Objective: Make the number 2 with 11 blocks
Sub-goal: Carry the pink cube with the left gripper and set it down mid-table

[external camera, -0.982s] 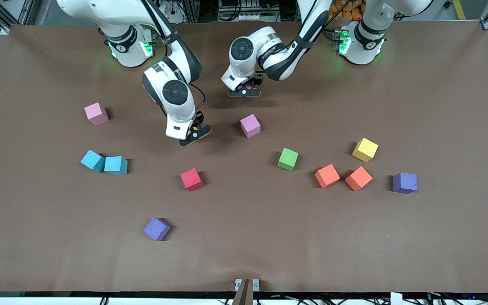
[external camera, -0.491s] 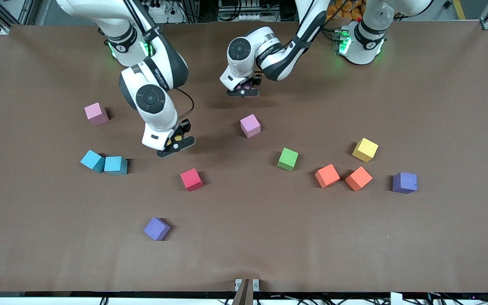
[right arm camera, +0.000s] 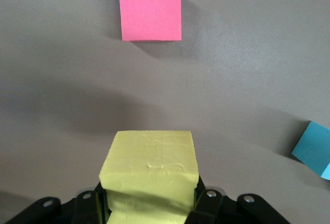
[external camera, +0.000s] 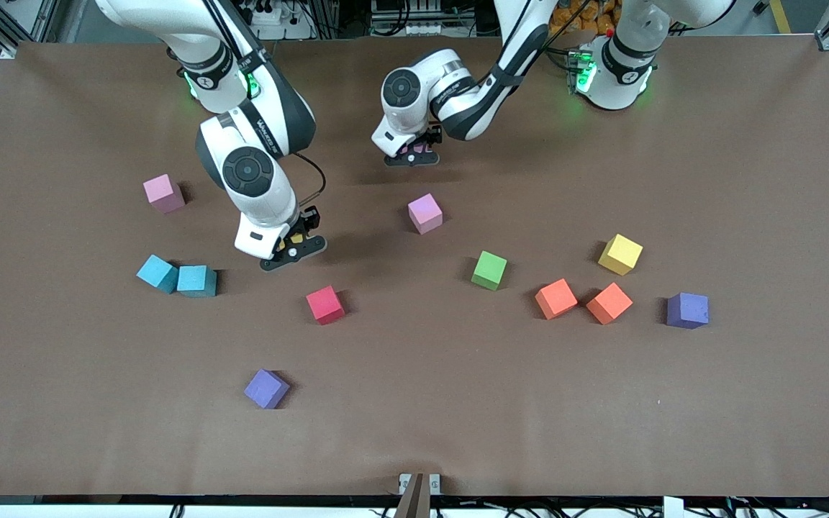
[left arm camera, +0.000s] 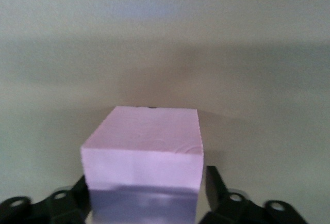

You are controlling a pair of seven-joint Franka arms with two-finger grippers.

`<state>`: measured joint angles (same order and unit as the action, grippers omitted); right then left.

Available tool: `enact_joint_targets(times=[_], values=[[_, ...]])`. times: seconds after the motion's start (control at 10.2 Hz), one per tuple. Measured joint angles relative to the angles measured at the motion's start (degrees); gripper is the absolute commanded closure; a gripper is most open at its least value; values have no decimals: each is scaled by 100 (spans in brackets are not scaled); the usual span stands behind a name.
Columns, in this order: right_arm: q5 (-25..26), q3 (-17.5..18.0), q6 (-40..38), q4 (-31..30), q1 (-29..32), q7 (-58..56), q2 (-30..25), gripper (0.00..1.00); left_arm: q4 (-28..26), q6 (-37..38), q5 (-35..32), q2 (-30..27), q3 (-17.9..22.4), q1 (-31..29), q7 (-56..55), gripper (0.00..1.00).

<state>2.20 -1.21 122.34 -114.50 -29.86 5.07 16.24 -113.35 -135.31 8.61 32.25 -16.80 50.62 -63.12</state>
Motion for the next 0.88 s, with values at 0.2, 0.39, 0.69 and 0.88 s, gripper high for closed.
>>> enact_joint_targets(times=[0.2, 0.39, 0.69, 0.88], values=[[0, -3, 0, 12, 18, -1, 0, 100, 121, 61, -8, -1, 7, 5, -199, 0], [0, -2, -4, 49, 25, -8, 0, 100, 203, 265, -158, -115, 42, -32, -212, 0], [0, -3, -12, 144, 27, -10, -21, 100, 224, 813, -499, -338, 71, -175, -212, 0], [0, 6, -21, 151, 27, -40, -66, 100, 236, 947, -538, -476, 108, -329, -212, 0]])
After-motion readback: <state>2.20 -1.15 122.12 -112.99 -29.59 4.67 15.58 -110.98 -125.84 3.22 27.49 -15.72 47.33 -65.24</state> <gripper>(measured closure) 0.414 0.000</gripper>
